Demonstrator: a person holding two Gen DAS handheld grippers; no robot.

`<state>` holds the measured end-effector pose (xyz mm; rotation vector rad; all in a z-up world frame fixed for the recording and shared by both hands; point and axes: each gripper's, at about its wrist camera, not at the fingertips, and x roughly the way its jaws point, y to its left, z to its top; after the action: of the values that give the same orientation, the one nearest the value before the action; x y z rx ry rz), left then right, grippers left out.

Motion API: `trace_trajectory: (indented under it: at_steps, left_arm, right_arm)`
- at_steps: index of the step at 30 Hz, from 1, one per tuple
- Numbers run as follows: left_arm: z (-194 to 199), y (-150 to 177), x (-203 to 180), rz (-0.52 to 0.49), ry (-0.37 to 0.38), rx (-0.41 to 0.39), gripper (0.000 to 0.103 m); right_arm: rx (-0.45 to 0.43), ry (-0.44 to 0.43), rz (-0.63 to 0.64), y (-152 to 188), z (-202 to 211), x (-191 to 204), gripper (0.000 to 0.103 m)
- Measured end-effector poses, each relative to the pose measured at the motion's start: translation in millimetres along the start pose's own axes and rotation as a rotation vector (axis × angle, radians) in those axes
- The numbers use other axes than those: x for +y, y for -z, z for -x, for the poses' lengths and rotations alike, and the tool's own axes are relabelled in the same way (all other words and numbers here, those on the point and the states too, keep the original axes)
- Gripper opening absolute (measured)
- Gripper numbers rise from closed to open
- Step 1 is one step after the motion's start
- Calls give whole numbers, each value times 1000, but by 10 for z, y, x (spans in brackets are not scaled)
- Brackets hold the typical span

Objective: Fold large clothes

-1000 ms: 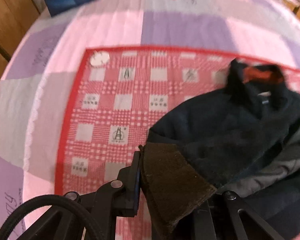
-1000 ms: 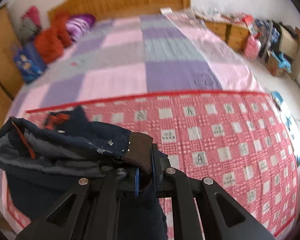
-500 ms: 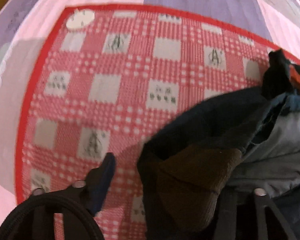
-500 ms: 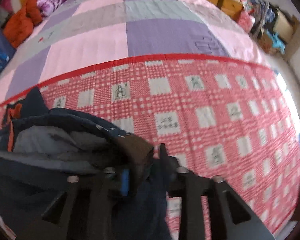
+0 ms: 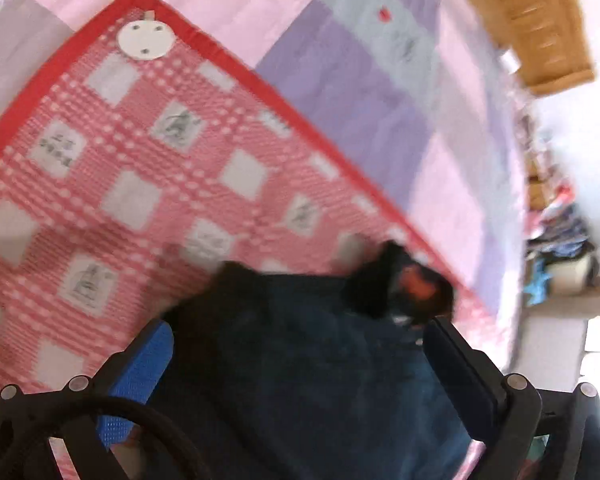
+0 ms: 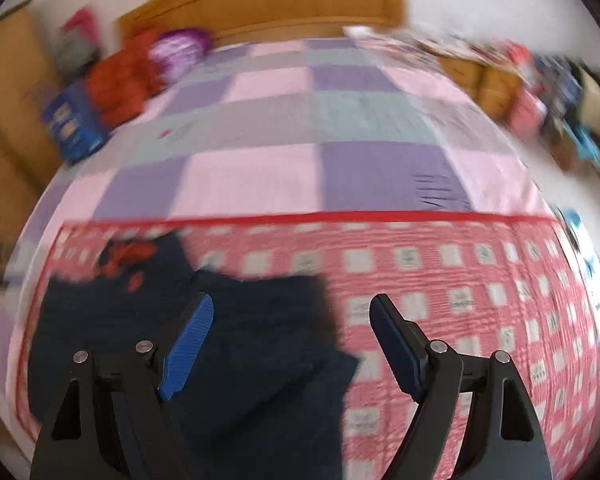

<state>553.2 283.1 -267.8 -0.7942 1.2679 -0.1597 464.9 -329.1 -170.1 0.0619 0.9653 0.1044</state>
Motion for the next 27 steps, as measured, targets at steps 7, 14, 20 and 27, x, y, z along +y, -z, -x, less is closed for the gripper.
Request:
trace_trajectory:
  at_steps: [7, 14, 20, 27]
  left_arm:
    - [131, 1185, -658, -531, -333, -162, 102]
    - [111, 2614, -617, -679, -277, -208, 103]
    - [-509, 2885, -490, -592, -228, -115, 103]
    - [-774, 2688, -698, -613, -207, -168, 103]
  right_arm:
    - [86, -50, 288, 930, -112, 1278, 84]
    - [174, 15, 359, 1782, -432, 1908, 84]
    - [157, 107, 321, 1393, -1180, 1997, 103]
    - [109, 126, 151, 580, -1580, 1777, 103]
